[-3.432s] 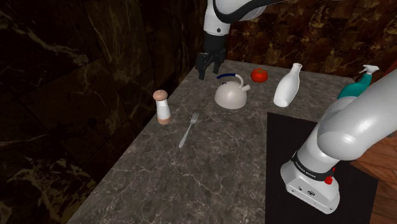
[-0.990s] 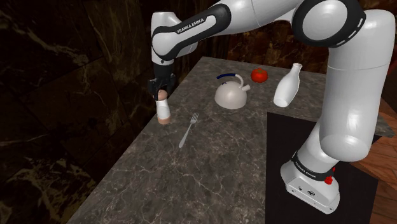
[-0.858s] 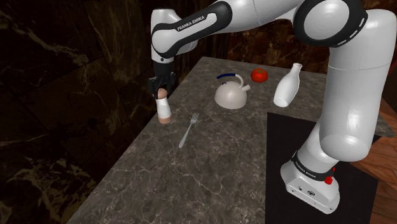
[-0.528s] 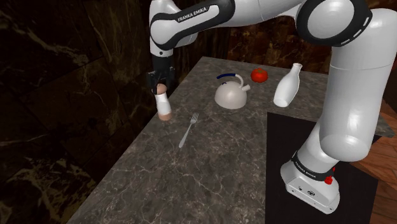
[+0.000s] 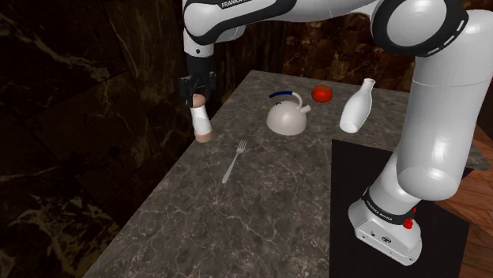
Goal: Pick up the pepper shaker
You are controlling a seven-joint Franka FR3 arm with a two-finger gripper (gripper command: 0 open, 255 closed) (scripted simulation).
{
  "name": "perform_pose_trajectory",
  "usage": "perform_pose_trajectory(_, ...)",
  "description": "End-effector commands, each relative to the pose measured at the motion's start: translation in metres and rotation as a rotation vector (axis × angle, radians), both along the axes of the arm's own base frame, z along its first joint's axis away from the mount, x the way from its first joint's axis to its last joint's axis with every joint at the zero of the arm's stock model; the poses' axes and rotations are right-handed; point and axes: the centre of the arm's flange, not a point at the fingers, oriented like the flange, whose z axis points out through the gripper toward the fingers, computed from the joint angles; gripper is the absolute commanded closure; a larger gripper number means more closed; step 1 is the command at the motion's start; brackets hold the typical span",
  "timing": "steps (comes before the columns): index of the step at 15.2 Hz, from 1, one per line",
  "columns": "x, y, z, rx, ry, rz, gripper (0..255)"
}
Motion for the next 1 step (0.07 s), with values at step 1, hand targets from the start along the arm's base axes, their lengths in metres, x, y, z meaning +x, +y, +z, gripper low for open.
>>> perform_pose_trajectory(1,-0.0002,0.0001,0.0026,0.000,0.000,0.000,255)
